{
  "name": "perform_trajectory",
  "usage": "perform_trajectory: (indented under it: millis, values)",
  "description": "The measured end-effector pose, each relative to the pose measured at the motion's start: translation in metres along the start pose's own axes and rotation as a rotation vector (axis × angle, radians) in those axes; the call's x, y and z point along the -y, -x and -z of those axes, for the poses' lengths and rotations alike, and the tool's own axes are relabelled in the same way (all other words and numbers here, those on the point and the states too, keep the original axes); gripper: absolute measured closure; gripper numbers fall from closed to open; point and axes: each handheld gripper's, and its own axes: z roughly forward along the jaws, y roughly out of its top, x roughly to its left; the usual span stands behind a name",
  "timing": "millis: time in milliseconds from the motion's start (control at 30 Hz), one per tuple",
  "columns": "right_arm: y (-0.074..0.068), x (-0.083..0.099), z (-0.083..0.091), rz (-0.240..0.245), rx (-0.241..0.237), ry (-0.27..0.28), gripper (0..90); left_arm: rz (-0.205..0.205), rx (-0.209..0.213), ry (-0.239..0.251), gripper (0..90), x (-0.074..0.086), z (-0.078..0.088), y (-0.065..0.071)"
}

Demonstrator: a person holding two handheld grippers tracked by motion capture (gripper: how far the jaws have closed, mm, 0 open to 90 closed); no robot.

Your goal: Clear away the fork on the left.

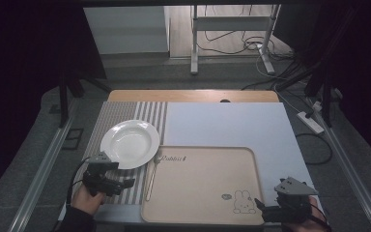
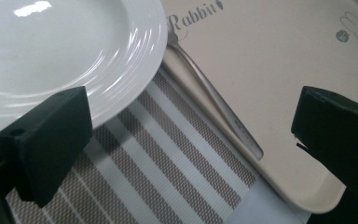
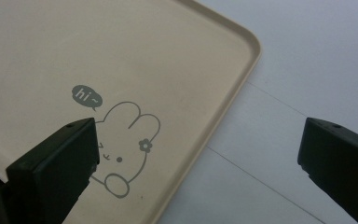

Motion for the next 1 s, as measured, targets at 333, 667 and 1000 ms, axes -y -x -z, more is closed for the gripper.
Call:
perform_trajectory:
  millis: [333, 667, 1000]
  values:
    - [0.001, 0.000, 0.000, -0.005, 0.003, -0.001, 0.0, 0.018, -0.042, 0.007, 0.0, 0.021, 0.016, 0.003]
    - [0.001, 0.000, 0.000, -0.019, 0.009, -0.001, 0.0, 0.034, -0.071, 0.044, 0.0, 0.036, 0.033, 0.006]
    - [0.003, 0.000, 0.001, -0.043, 0.013, 0.003, 0.0, 0.027, -0.094, 0.056, 0.0, 0.045, 0.043, 0.012]
